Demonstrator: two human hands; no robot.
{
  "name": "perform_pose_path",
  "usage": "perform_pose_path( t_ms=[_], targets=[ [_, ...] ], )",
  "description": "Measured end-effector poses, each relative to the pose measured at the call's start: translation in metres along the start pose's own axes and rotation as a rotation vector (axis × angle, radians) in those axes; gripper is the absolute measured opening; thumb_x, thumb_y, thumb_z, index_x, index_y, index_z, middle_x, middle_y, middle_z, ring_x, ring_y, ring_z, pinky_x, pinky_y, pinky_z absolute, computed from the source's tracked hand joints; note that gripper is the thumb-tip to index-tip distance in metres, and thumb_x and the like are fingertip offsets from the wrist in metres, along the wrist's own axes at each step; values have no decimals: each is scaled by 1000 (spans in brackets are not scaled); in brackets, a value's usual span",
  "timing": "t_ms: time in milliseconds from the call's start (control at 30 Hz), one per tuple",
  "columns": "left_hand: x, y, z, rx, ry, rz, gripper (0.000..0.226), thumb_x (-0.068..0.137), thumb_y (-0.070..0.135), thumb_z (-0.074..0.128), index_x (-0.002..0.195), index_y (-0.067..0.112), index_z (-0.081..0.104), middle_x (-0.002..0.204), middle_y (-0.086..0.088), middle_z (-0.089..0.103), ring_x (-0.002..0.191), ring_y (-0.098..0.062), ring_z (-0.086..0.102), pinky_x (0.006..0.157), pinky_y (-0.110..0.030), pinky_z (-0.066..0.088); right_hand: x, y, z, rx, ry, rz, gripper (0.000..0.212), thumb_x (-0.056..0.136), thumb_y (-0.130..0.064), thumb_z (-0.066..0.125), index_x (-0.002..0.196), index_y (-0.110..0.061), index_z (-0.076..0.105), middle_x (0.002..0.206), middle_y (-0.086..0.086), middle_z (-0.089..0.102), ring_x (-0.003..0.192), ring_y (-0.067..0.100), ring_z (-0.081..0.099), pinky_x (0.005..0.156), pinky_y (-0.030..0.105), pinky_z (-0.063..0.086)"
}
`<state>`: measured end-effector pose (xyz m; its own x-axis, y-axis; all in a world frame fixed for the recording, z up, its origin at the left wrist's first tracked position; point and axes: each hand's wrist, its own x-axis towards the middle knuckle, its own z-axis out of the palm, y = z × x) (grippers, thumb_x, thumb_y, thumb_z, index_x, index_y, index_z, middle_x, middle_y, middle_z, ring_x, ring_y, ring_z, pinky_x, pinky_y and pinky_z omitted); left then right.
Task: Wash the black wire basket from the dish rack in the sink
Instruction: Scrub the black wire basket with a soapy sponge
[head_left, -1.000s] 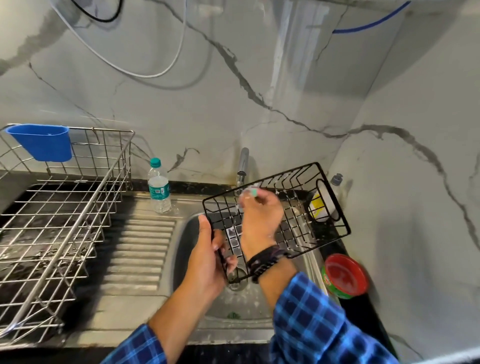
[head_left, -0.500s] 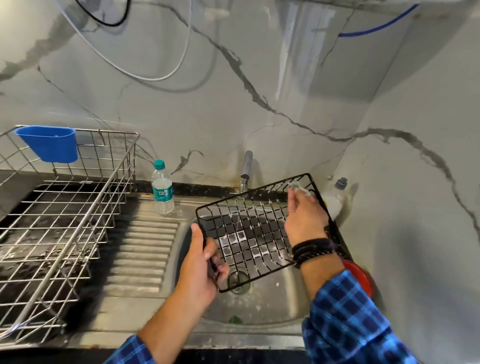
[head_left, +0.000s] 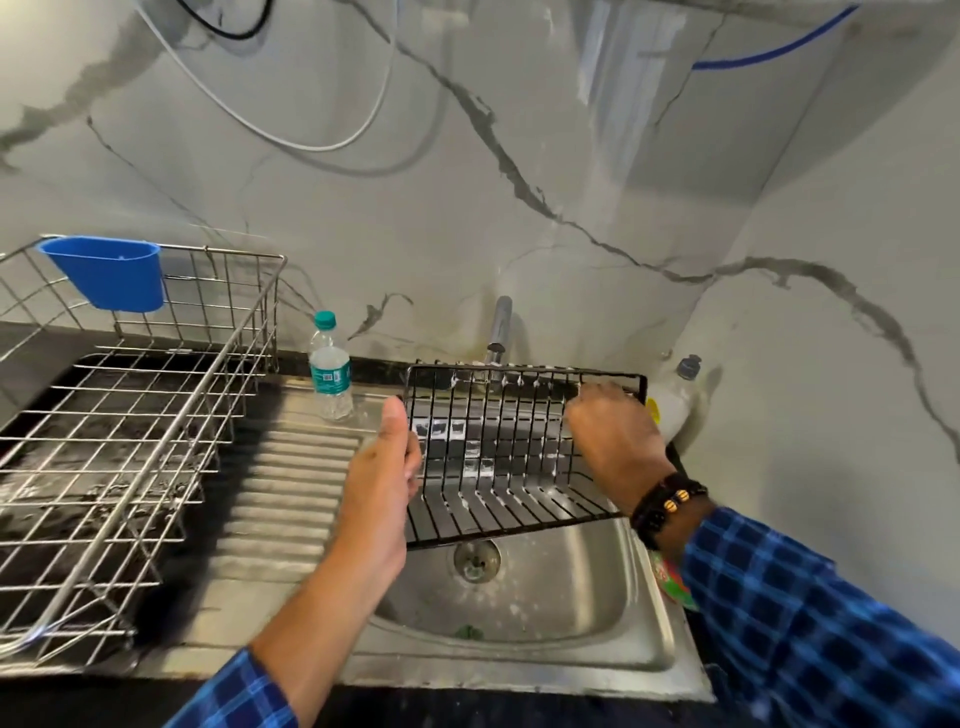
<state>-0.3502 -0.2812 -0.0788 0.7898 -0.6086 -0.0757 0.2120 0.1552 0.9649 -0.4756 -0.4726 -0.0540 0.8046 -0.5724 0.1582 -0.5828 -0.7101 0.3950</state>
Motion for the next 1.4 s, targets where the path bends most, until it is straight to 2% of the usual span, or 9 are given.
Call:
perform_pose_path(
  t_ms=[133,267,400,567,700,933,1133,1233,1400],
  targets=[
    [-2,1,2,59,19,109,54,88,70,40,58,25,34,55,8,28,53,-11,23,61,-34,23,-12,-8,20,-38,-150,-192,24,90,2,56,107,-9,68,111,10,66,106,29,64,85,37,54],
    [-2,2,-1,67,8,208,52,92,60,40,62,18,34,55,8,29,54,-9,25,56,-18,30,-20,-4,30,77,-254,-268,26,92,0,50,113,-10,63,116,9,64,113,30,61,91,36,47],
    [-1,0,-4,123,-50,251,51,94,54,40,62,15,36,61,7,33,54,-4,30,55,-8,34,-11,4,21,116,-8,-168,24,71,4,73,90,-10,67,92,10,66,86,32,66,72,42,55],
    [0,-1,-3,104,-77,229,55,96,59,38,64,15,34,57,7,29,55,-9,26,56,-12,31,-4,-1,22,143,53,-44,26,65,5,76,85,-10,69,89,10,66,85,28,64,68,40,59],
    [0,-1,3,113,-78,283,50,99,54,39,63,20,37,56,10,34,54,-4,29,57,-7,34,-23,-29,37,243,-127,-107,22,87,1,59,103,-13,66,105,8,65,102,25,62,88,36,54],
    [2,-6,1,86,-68,299,66,85,80,43,63,19,35,56,11,32,57,-9,26,54,-11,29,-28,-21,22,469,-145,238,13,93,-4,54,98,-10,65,99,9,67,95,29,68,79,33,54],
    [4,-3,13,40,-81,344,71,78,85,49,66,17,35,58,9,30,56,-7,25,51,-14,27,-42,-71,-8,714,-53,152,21,96,-9,59,114,-18,66,115,2,67,104,14,64,88,18,50],
    [2,-8,14,58,-68,341,72,78,87,46,63,17,35,56,9,31,56,-10,27,54,-13,29,-41,-90,-17,843,-35,23,25,97,-15,60,116,-27,71,118,-3,71,107,11,66,98,23,50],
    [5,-15,-2,10,-37,280,68,80,86,43,57,23,35,57,7,29,57,-14,25,61,-28,24,-37,-41,6,769,-104,146,23,96,-18,59,112,-29,72,108,-7,72,90,5,63,80,13,47]
  ],
)
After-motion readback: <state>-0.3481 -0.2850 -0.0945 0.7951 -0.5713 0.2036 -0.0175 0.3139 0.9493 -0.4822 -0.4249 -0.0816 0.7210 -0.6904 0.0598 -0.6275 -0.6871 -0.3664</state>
